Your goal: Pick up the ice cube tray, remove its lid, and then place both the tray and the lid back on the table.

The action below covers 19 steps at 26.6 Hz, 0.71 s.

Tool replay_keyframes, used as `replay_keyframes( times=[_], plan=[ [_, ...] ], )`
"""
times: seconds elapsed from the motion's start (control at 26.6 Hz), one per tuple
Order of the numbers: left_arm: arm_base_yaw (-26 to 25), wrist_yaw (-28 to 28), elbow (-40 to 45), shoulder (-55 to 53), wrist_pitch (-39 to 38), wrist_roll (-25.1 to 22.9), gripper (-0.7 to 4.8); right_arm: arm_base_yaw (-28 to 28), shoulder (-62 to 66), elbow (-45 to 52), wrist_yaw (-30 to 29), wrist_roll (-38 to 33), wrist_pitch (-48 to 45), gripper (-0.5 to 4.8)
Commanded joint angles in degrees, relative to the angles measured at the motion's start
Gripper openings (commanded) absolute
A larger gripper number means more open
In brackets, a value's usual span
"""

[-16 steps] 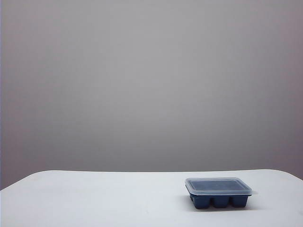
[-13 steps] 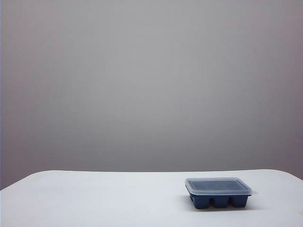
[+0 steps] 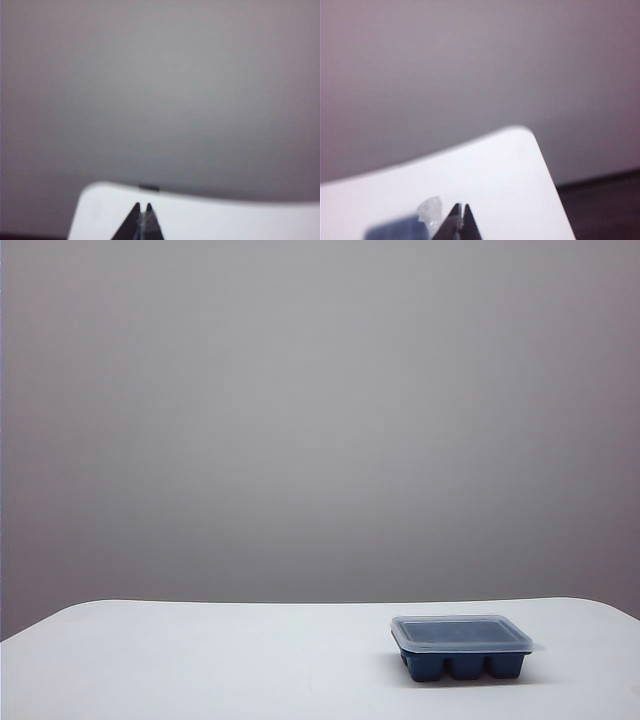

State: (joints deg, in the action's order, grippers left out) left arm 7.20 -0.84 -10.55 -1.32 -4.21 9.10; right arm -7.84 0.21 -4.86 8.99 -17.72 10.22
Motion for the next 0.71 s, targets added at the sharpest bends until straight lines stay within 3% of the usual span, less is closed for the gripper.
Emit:
replay_keyframes(
  times=[0.04,0.19,0.38,0.45,0.56,0.71],
  plan=[
    [-0.1,-0.7,-4.5,-3.8,0.9,-0.9,-0.05,0.0,2.1,-4.1,0.6,-2.0,-1.1,-0.09],
    [-0.1,-0.6,-10.2,-9.9,1.3,-7.5,-0.05,0.0,7.5,-9.1,1.4,-2.3,-1.2,-0.09],
    [-0.1,-0.3,-17.3,-17.4,1.3,-12.4,-0.05,0.0,16.0,-15.6,-0.3,-2.1,-1.2,-0.09],
    [-0.1,0.5,-19.7,-20.1,1.3,-13.9,-0.05,0.0,20.1,-18.7,-2.7,-1.4,-1.2,-0.09],
    [-0.1,7.6,-24.5,-25.5,1.3,-17.3,-0.05,0.5,28.7,-24.9,-8.0,0.9,-0.7,-0.09],
    [-0.1,13.9,-28.7,-32.1,1.2,-18.2,-0.05,4.2,39.4,-31.1,-18.7,1.5,-0.9,-0.08]
  ],
)
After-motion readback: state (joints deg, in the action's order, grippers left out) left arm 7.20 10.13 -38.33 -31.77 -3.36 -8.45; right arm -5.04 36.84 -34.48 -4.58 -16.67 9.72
